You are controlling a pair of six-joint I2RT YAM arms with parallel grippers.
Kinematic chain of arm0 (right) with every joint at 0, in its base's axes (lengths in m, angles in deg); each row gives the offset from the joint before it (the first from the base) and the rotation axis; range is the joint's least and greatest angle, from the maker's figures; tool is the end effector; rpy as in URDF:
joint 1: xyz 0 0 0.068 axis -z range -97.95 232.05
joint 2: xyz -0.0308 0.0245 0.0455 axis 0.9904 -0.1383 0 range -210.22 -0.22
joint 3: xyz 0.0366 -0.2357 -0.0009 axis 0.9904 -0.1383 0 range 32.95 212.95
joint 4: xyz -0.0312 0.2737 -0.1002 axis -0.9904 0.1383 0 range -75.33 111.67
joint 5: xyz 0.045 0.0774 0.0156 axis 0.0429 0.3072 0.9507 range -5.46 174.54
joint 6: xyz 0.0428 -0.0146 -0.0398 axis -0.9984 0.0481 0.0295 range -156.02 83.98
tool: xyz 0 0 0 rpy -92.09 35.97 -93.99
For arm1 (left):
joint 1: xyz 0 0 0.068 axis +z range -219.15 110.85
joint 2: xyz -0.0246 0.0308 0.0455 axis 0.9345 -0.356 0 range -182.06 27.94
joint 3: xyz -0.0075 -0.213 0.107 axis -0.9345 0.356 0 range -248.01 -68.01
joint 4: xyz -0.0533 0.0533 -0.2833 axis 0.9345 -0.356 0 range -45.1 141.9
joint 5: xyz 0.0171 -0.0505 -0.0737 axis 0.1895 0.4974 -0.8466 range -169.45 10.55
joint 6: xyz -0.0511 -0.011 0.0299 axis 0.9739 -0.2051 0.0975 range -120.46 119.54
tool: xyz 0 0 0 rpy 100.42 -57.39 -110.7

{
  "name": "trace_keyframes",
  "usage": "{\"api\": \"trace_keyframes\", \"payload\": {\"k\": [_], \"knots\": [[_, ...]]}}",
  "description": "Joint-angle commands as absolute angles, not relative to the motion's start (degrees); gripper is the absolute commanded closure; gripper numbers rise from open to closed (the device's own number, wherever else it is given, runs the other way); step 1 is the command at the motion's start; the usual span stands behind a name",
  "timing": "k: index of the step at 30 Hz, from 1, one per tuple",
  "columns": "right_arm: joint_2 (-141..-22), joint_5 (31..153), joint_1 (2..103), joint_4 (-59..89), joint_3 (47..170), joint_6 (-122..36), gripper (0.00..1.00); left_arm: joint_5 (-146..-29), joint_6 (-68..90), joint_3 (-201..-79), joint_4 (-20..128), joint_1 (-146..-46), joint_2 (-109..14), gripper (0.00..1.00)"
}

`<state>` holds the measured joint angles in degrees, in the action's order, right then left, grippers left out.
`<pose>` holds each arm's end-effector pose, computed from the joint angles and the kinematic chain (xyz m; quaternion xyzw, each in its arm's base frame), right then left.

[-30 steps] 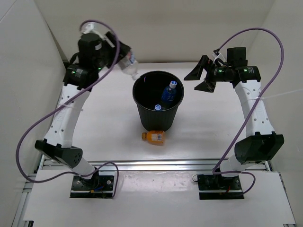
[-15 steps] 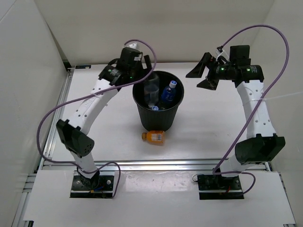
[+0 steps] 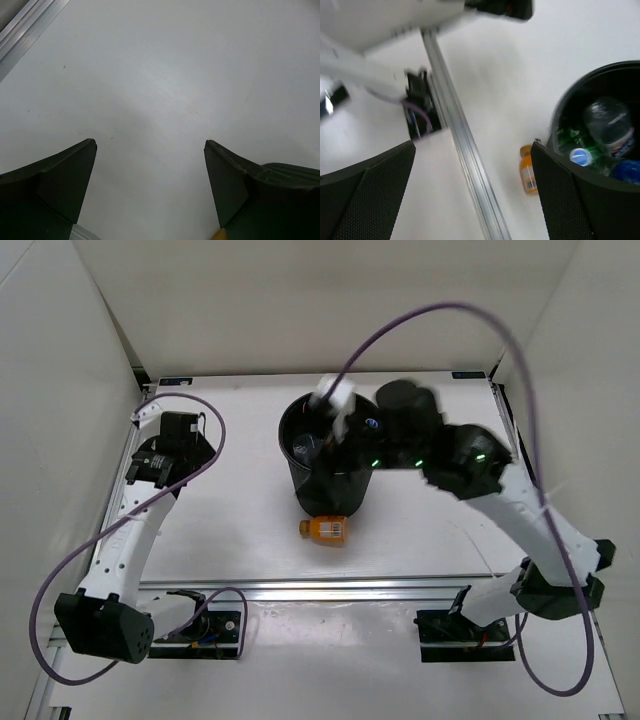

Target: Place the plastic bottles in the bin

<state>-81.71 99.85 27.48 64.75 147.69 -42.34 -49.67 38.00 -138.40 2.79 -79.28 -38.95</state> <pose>0.1634 0.2498 0.5084 -0.3977 0.6939 0.3915 0.4550 0.2832 -0.0282 0.3199 -0.3131 0.8438 0.0666 0.4307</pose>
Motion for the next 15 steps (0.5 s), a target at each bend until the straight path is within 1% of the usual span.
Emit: {"api": "trace_keyframes", "payload": {"k": [1,2,3,6,10,15], "knots": [[-86.26,86.85,16.6,68.89,139.86,-29.26,0.0,-45.53,42.5,-134.9,-0.48,-77.94,-37.01,0.0],[-86.26,84.21,14.4,67.68,133.3,-27.42,0.0,-45.52,43.39,-133.93,-2.05,-77.42,-37.01,0.0],[-86.96,83.23,10.63,67.67,130.98,-26.88,0.0,-45.0,43.92,-133.92,-2.59,-77.41,-36.4,0.0],[-90.82,76.39,4.82,65.21,125.61,-26.88,0.0,-45.0,45.33,-132.17,-3.91,-77.41,-35.69,0.0],[-95.4,71.98,4.79,64.68,122.96,-28.46,0.0,-45.61,45.33,-129.53,-4.53,-77.41,-32.89,0.0],[-99.26,59.33,4.18,61.78,118.57,-28.46,0.0,-49.47,47.96,-125.05,-7.42,-77.41,-28.84,0.0]]}}
